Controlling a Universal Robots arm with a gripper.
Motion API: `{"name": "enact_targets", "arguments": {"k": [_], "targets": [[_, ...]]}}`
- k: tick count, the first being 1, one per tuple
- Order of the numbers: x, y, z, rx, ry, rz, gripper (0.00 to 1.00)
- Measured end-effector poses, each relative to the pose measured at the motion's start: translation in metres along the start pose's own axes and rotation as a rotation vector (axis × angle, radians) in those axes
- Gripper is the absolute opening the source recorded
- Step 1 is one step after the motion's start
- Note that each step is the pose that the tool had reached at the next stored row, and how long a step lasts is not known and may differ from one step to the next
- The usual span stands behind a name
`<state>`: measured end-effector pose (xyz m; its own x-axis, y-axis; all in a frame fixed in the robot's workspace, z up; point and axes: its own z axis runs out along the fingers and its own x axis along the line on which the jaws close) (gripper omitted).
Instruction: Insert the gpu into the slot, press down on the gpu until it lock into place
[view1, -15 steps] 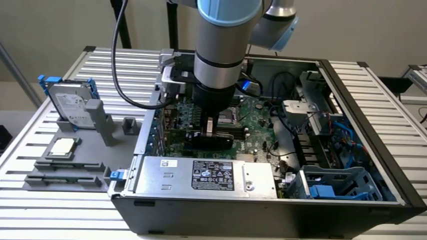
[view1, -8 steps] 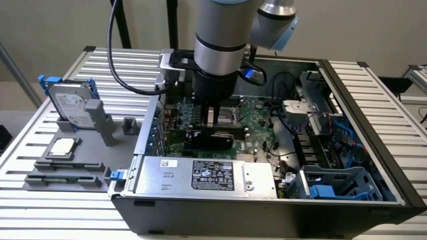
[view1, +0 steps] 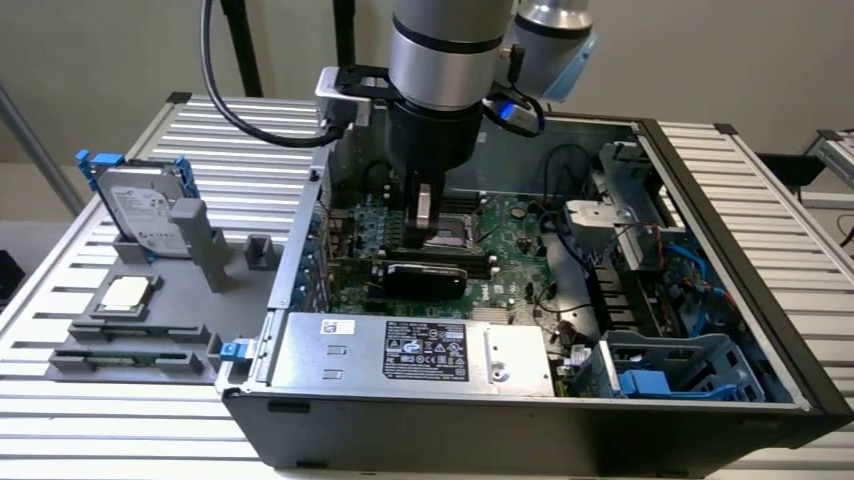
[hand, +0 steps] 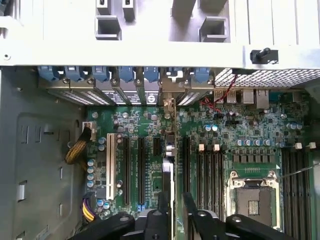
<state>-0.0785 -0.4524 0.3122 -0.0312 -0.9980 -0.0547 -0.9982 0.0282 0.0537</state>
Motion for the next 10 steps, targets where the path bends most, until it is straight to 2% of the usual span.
{"name": "enact_targets", "arguments": {"k": [1, 2, 4, 10], "targets": [[0.0000, 0.0001, -0.0005, 0.0001, -0.0001, 0.000, 0.19], [0.0000, 0.0001, -0.0005, 0.0001, -0.0003, 0.000, 0.19], [0.0000, 0.0001, -0.0005, 0.0002, -0.0003, 0.000, 0.11], [0.0000, 0.0001, -0.0006, 0.0001, -0.0002, 0.000, 0.11]]}}
